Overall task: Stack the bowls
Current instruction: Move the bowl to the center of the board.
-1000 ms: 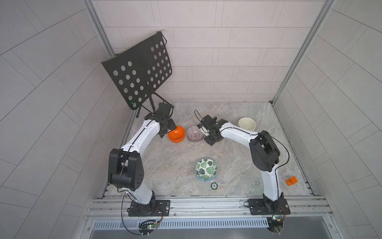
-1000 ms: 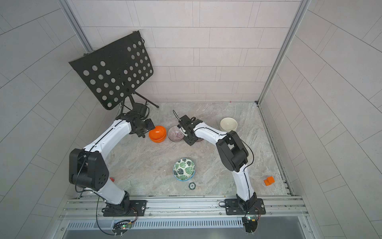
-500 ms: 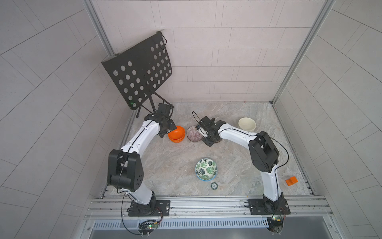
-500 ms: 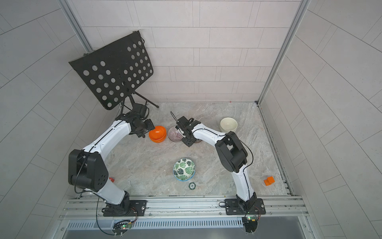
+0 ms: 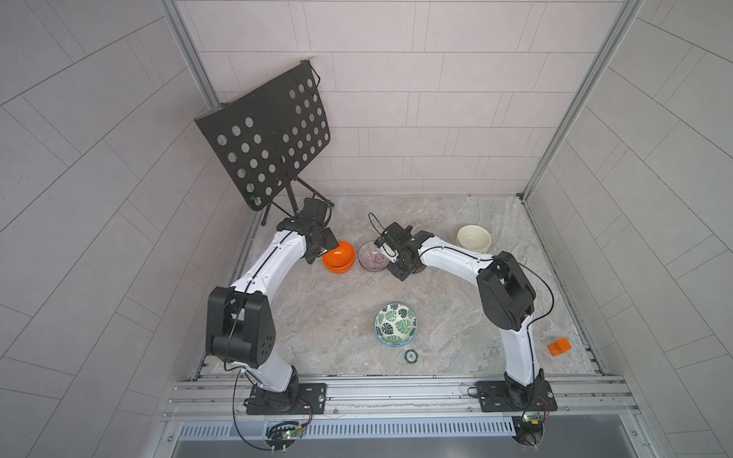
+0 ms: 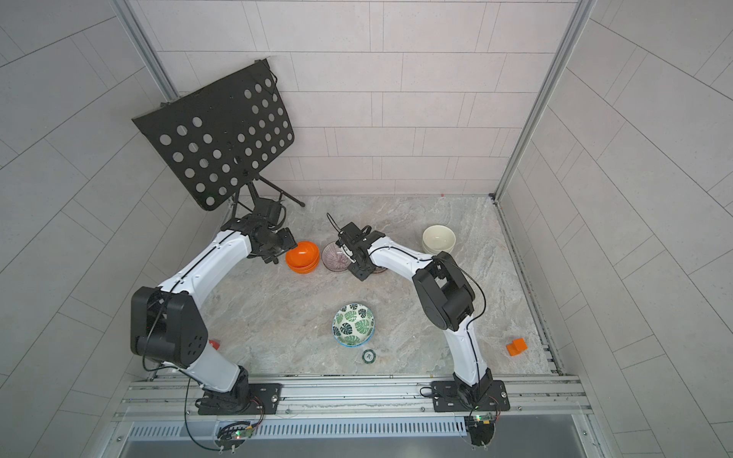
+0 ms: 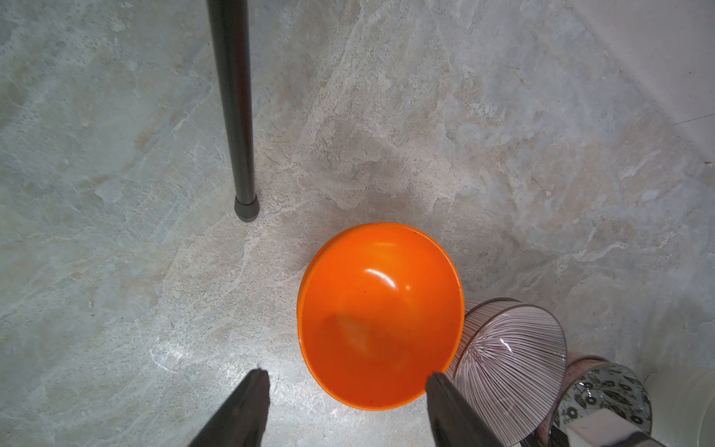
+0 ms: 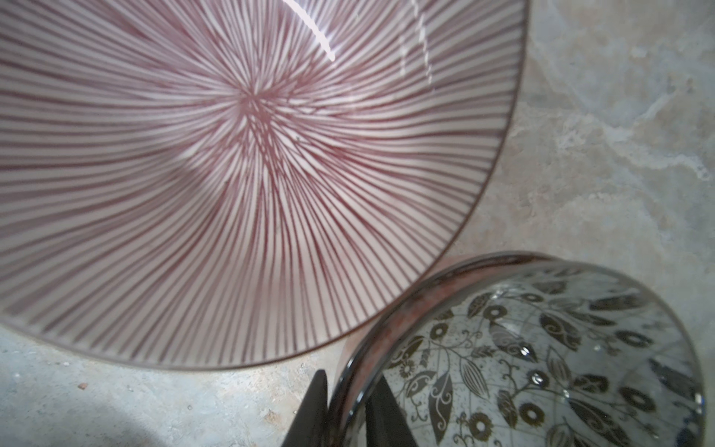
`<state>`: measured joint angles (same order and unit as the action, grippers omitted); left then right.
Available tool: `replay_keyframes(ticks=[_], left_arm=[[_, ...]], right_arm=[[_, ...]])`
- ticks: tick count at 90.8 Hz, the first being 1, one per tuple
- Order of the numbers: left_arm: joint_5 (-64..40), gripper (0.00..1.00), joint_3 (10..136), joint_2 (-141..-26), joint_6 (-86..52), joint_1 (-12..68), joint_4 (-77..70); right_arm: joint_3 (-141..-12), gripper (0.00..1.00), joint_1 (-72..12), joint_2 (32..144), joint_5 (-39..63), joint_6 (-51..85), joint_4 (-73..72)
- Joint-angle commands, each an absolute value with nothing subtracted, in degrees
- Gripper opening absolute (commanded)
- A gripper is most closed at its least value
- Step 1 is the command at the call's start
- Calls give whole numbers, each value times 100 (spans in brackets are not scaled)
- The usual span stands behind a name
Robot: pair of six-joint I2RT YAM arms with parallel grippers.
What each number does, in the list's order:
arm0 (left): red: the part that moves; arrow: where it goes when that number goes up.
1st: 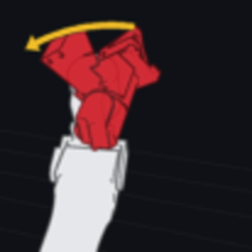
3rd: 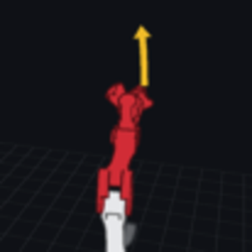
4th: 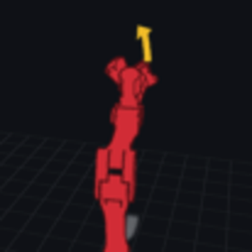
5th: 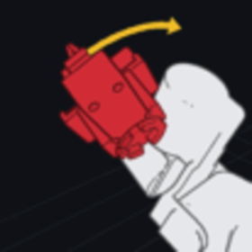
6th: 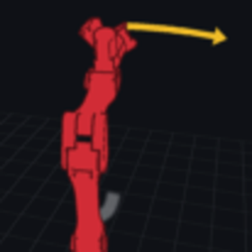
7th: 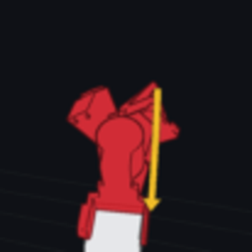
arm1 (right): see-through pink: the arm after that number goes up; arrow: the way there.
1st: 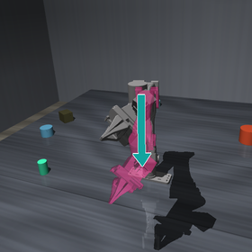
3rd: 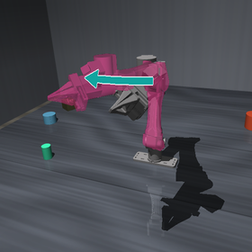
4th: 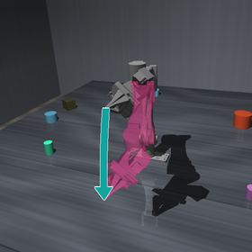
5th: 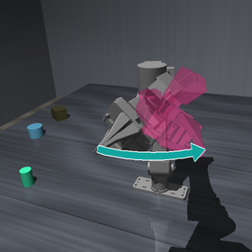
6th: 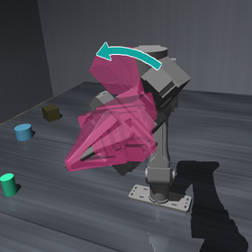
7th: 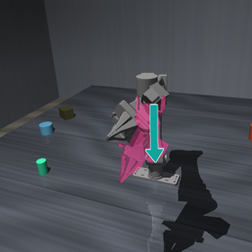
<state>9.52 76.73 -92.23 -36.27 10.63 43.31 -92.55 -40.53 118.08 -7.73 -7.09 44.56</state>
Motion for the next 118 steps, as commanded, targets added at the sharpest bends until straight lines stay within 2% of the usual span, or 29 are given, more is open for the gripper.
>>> replay_keyframes(ticks=[1,15,32,41,74,91,118], left_arm=[[997,66,7644,-9076,-3607,1081,4376],[1011,66,7673,-9079,-3595,1079,4390],[1004,66,7699,-9093,-3599,1076,4392],[1002,66,7723,-9081,-3586,1080,4398],[998,66,7811,-9017,-3541,1081,4479],[1101,67,7882,-8982,-3416,1085,4603],[947,67,7819,-8980,-3453,1120,4527]], right_arm=[[-9375,21,-4069,11819,-803,-787,4307],[-9396,22,-4055,11822,-826,-799,4313],[-9276,38,-4055,11693,-859,-798,4223],[-9157,42,-4052,11475,-896,-776,4143],[-8404,47,-4187,9953,-1013,-353,4541],[-7757,48,-4412,9117,-492,792,5001],[-6293,50,-5216,8348,-204,2106,4332]])
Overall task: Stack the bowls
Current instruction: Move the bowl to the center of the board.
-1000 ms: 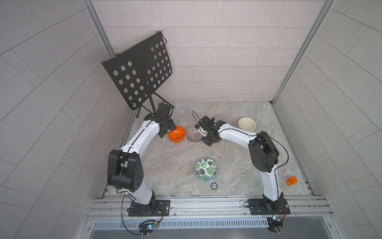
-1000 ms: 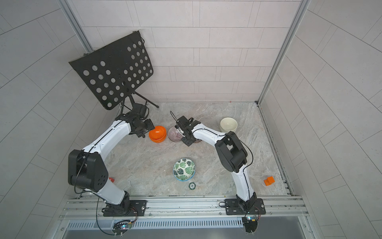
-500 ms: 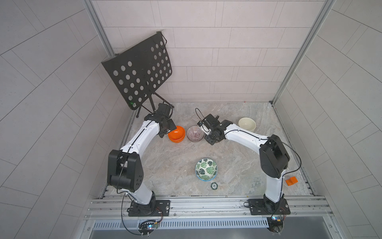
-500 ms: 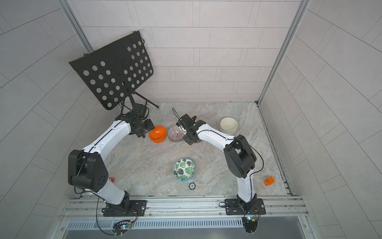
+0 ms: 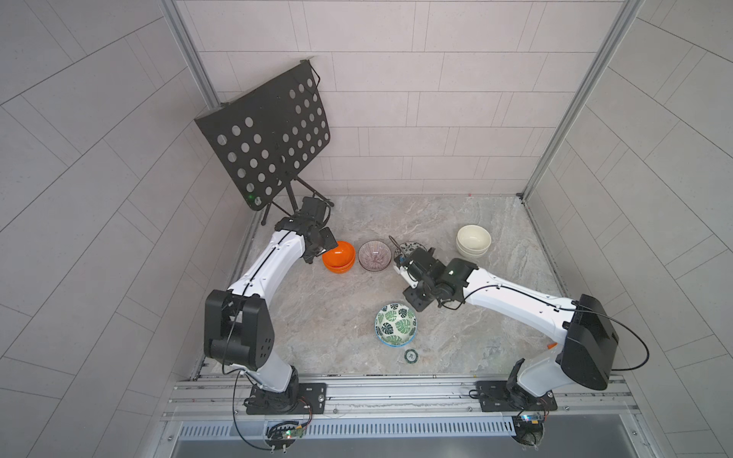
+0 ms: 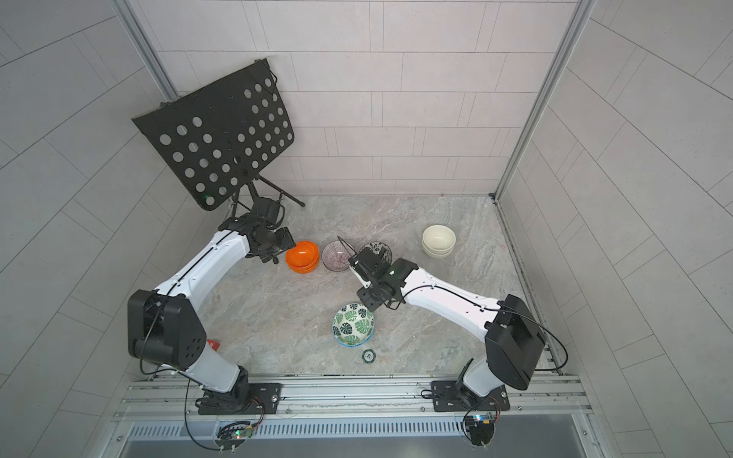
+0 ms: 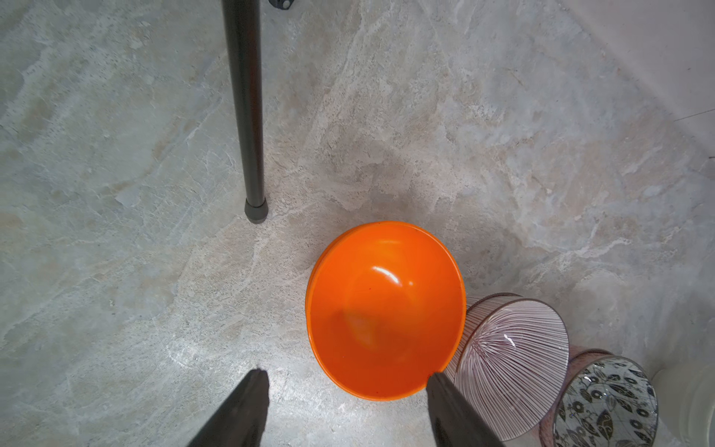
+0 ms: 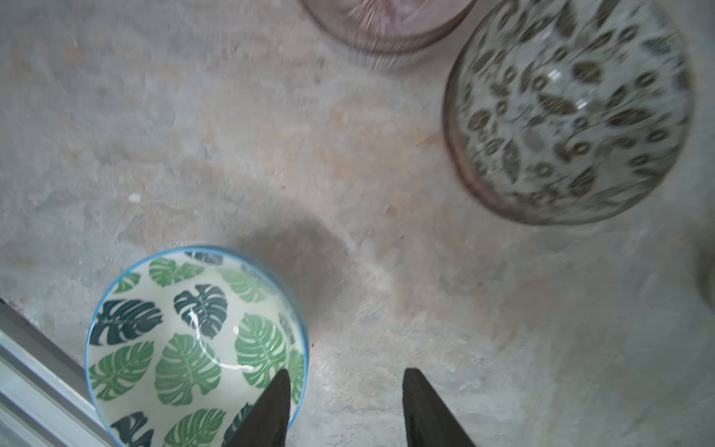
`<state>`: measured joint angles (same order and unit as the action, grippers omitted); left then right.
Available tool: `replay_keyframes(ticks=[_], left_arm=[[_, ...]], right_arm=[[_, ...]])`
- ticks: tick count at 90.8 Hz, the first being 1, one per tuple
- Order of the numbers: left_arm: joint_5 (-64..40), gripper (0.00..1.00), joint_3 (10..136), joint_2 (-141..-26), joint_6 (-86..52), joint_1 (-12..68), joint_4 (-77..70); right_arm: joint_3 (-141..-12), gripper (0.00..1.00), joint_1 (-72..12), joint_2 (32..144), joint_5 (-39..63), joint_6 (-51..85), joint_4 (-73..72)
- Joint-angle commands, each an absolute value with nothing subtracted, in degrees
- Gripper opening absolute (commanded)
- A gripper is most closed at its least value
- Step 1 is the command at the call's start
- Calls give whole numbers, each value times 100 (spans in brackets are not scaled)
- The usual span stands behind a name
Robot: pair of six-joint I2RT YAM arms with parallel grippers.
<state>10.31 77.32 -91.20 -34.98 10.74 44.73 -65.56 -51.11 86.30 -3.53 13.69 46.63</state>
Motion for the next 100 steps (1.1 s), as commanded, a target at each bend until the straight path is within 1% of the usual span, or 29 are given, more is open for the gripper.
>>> replay_keyframes(ticks=[1,14,69,93,100], left_arm=[[944,67,7816,-8986,-3458,1118,4518],[897,67,7807,-8999,-3454,1148,4494],[896,67,7748,-8865,-3446,1165,4462],[905,67,7748,-8826,-3445,1160,4478],[905,67,7744,-8829,-3445,1167,4481]], right_arm=[[-6253,50,-5218,8331,-198,2130,4271],[-6004,51,-5222,8289,-229,2350,3996],[-5853,51,-5208,9140,80,2487,3385],[-5626,48,-5159,9245,500,2521,3095],[-5584,46,-5156,9230,559,2535,3069]])
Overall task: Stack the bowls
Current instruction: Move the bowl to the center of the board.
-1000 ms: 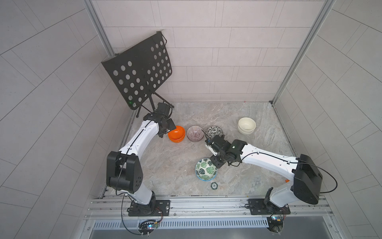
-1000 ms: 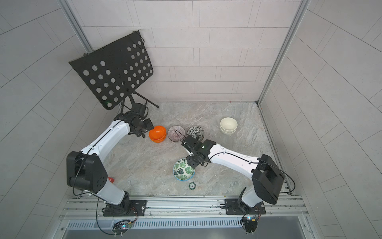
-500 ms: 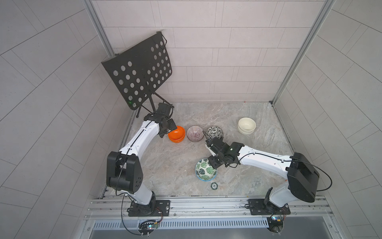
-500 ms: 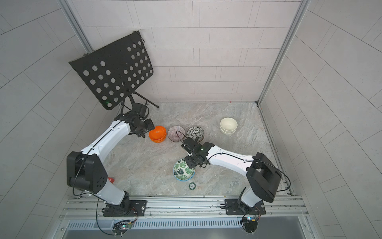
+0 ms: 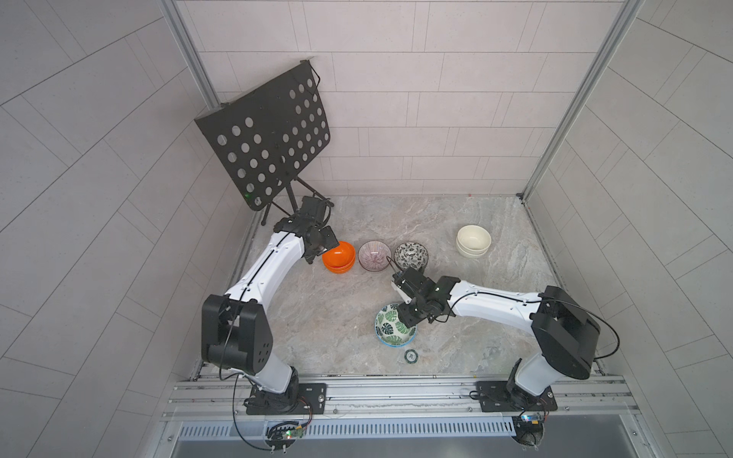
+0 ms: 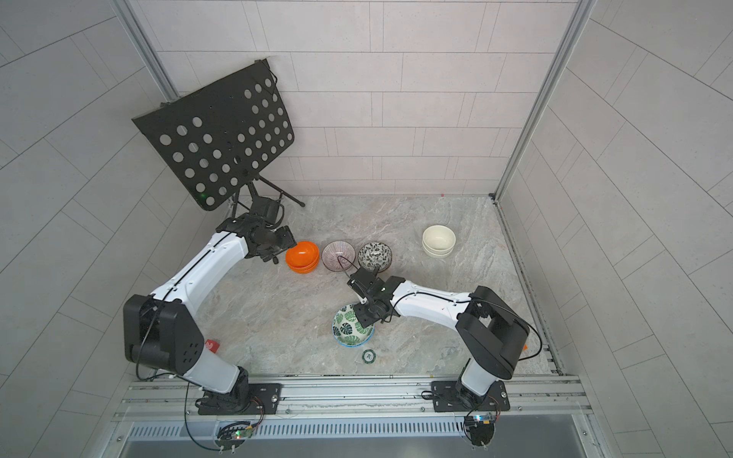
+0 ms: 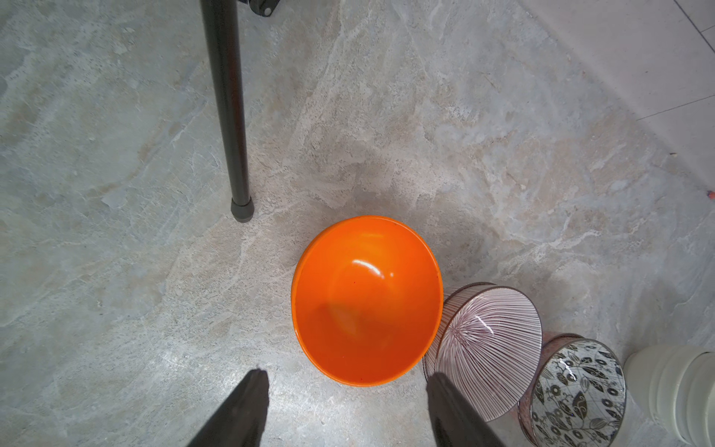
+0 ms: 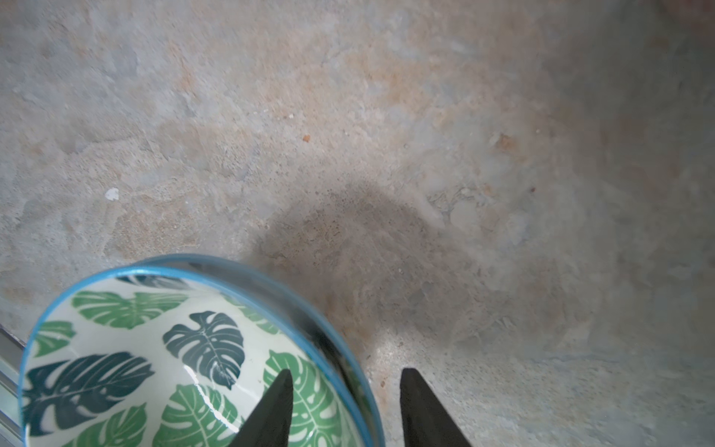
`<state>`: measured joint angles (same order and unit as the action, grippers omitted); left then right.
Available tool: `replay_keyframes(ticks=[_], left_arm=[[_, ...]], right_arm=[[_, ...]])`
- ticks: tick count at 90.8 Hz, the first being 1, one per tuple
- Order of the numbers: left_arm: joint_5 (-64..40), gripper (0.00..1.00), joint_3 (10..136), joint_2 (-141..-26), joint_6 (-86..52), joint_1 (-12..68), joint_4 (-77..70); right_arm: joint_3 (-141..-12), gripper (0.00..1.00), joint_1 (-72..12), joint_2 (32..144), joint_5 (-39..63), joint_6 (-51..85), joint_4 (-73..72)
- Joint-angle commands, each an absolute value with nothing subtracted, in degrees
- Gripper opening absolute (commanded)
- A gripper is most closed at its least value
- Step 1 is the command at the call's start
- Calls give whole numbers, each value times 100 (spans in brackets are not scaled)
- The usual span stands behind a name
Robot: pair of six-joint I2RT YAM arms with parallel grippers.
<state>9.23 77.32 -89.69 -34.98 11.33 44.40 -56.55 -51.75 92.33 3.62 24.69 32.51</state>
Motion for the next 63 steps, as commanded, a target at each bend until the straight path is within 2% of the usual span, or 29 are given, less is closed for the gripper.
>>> replay_keyframes(ticks=[1,28,63], left_arm=[[905,67,7743,-8827,-3445,1164,4482],[922,67,7784,-8837,-3445,1170,4495],[939,67,7845,-8880,-3445,1161,4498]], right_arm=[[-5583,45,-5153,9229,565,2533,3072],[-5372,28,-4976,8981,915,2575,2986],[-4975,20,-4436,8375,1044,2610,2916]])
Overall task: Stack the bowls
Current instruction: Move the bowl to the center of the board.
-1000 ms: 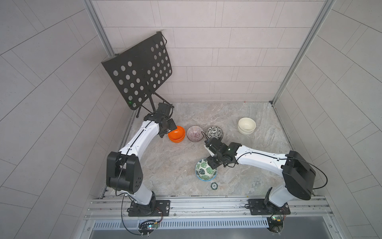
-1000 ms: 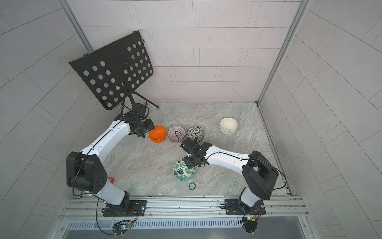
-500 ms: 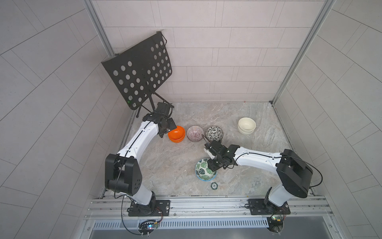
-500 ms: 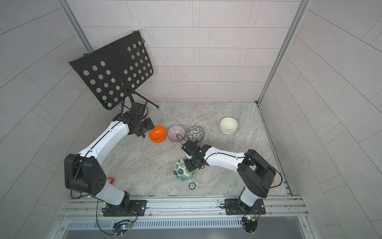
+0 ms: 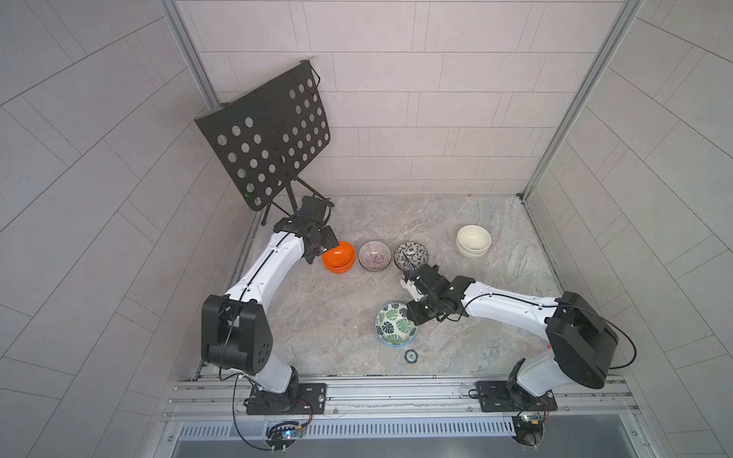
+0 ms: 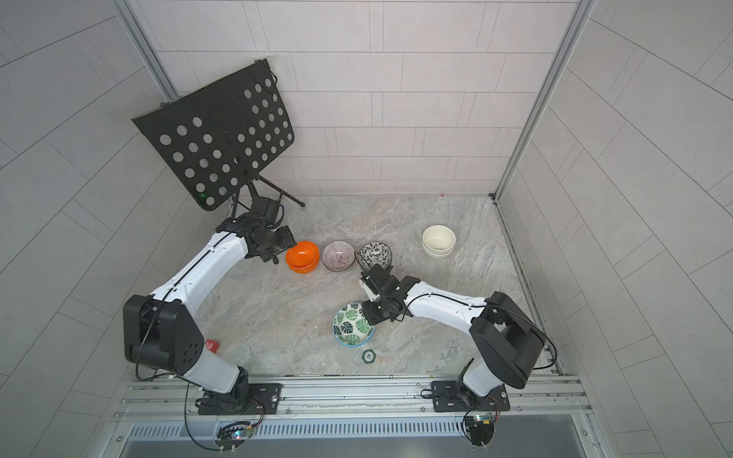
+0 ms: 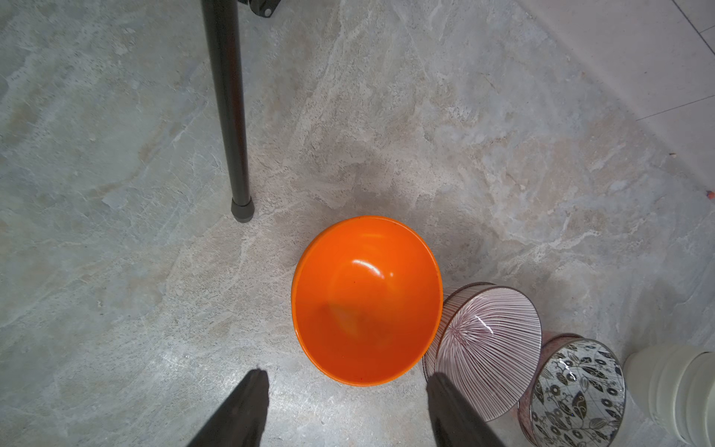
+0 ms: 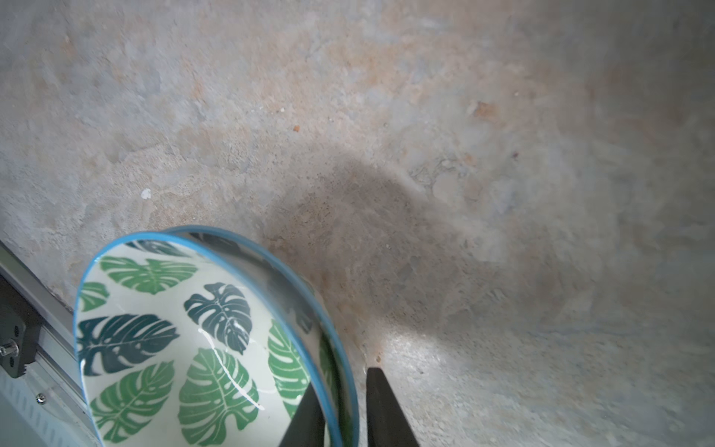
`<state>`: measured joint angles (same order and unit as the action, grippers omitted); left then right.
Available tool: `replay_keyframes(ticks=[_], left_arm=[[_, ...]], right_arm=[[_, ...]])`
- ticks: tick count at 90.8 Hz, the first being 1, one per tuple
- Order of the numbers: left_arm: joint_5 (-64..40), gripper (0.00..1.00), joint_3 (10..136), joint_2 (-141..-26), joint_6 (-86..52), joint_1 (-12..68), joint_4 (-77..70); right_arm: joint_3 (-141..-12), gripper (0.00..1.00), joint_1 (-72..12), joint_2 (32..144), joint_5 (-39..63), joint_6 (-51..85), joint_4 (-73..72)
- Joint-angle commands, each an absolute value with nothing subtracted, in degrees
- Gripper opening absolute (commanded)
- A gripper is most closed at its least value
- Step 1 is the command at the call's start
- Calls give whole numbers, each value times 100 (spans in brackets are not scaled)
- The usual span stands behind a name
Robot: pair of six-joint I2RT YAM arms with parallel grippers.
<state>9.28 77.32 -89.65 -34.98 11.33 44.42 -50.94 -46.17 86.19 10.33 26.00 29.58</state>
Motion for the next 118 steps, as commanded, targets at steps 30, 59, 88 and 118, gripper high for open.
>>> replay_keyframes(ticks=[30,59,88,118], left_arm=[[967,67,7840,-8888,-3441,1165,4498],[976,67,7842,-8896,-3444,1168,4508],[1024,67,7788,-8859,-3428,1166,4508],[976,67,7787,-8863,-3455,1164,4491]], right_arm=[[-4922,18,-4333,8442,1168,2523,2851],[-4926,31,-4333,8644,1252,2602,2664],[-4927,15,-4333,8871,1325,2609,2584],[-4750,10,-3986,8324,1235,2538,2843]])
